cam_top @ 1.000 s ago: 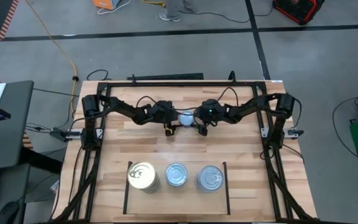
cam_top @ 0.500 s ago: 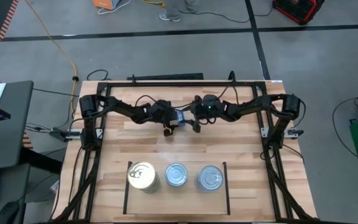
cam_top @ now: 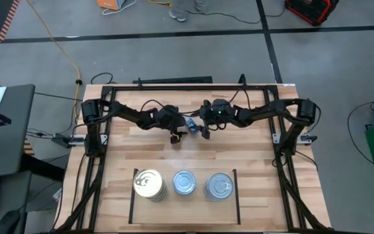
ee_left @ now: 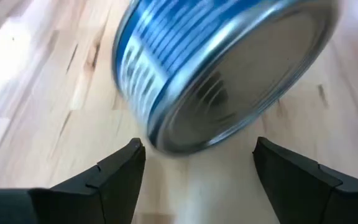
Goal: Stack canned seafood by type on shelf
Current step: Put the blue tuna can on the top of the left stacked tuna cans on the shelf
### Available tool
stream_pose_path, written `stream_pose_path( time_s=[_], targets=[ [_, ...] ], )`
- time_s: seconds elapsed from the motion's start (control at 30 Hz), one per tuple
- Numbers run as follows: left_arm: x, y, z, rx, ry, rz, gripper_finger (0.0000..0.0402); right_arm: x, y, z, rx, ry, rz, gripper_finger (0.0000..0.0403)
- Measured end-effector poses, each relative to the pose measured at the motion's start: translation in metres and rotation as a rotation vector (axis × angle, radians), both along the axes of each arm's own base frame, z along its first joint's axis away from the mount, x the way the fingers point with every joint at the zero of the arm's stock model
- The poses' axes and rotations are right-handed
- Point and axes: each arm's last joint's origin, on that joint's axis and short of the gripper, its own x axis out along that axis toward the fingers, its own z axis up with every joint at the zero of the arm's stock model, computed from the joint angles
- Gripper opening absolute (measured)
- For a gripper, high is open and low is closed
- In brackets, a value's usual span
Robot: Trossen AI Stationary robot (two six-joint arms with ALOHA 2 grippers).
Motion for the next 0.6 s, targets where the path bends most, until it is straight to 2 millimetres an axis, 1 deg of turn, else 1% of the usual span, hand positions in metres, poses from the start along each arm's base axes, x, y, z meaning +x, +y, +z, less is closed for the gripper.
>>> stream_pose_path(
  time_s=[0.1, 0.2, 0.27, 0.37, 0.47, 0.53, 0.6],
  targets=[
    [-0.001, 0.0, -0.001, -0.009, 0.01, 0.009, 0.0288, -0.001, 0.001, 0.005, -0.01, -0.01, -0.022, 0.0324],
    [-0.001, 0.0, -0.002, -0.015, 0.023, 0.011, 0.0288, -0.002, 0.006, 0.012, 0.006, -0.007, -0.088, 0.0324],
    [-0.002, 0.0, -0.003, -0.025, 0.032, 0.017, 0.0288, -0.003, 0.016, 0.014, 0.013, 0.023, -0.117, 0.0324],
    [-0.003, -0.001, -0.002, -0.032, 0.041, 0.023, 0.0288, 0.0, 0.038, 0.013, -0.025, 0.058, -0.144, 0.0324],
    [-0.003, 0.0, -0.001, -0.028, 0.035, 0.032, 0.0288, 0.004, 0.055, 0.015, -0.07, 0.044, -0.176, 0.0324],
    [-0.003, 0.0, 0.001, -0.034, 0.029, 0.041, 0.0288, 0.005, 0.059, 0.015, -0.081, 0.035, -0.211, 0.0324],
    [-0.003, 0.0, 0.001, -0.043, 0.027, 0.05, 0.0288, 0.005, 0.06, 0.014, -0.078, 0.038, -0.254, 0.0325]
  ],
)
